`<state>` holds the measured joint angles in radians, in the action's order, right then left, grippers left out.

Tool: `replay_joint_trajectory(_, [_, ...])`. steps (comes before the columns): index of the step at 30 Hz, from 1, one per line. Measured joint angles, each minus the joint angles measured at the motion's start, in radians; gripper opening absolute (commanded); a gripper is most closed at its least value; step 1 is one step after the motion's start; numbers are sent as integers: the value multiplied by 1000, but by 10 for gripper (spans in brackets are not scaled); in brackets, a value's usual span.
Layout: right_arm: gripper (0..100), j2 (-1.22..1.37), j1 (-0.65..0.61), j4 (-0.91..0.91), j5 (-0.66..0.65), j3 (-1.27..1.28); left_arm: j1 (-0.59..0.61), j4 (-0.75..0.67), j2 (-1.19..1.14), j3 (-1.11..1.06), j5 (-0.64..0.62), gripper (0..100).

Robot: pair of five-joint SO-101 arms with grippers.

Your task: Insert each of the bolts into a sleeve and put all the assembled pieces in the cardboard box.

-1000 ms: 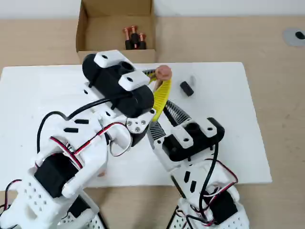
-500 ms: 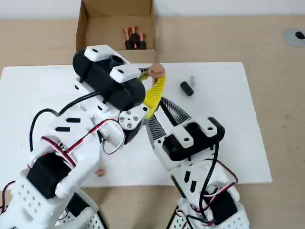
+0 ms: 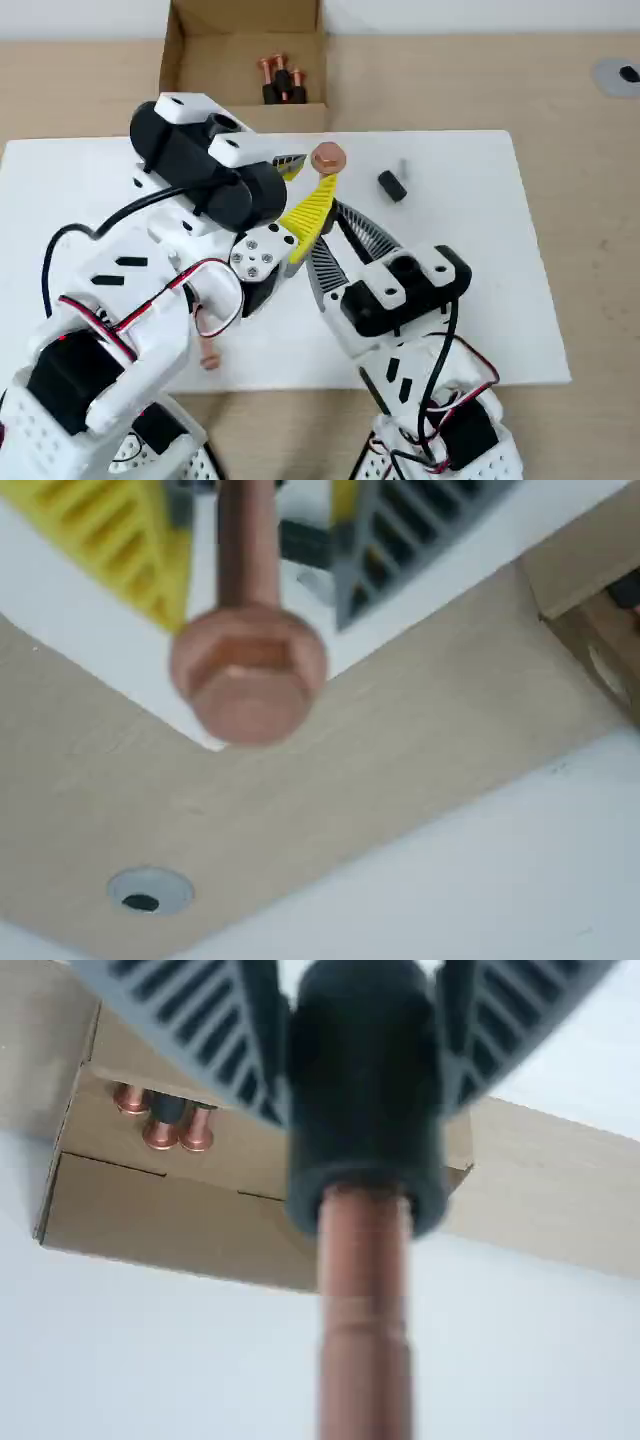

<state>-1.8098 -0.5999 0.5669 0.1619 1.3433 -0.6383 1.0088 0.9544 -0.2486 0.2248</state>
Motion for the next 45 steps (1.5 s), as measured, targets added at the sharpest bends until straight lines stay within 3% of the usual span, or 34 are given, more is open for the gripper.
replay_joint_trajectory(15, [9, 0, 0, 0, 0, 0, 25, 176, 2, 201, -23, 125])
replay_joint_trajectory(21, [9, 0, 41, -28, 0, 2, 244, 178, -23, 264, -49, 125])
replay_joint_trajectory(26, [9, 31, 89, -175, 0, -17, 436, 253, -71, 278, -77, 126])
replay_joint_trajectory(32, [9, 396, 124, -377, 0, -253, 532, 420, -120, 278, -92, 126])
replay_joint_trajectory(39, [9, 950, 201, -428, 2, -703, 537, 582, -219, 269, -362, 125])
replay_joint_trajectory(45, [10, 1323, 222, -428, 57, -1036, 537, 594, -261, 195, -462, 125])
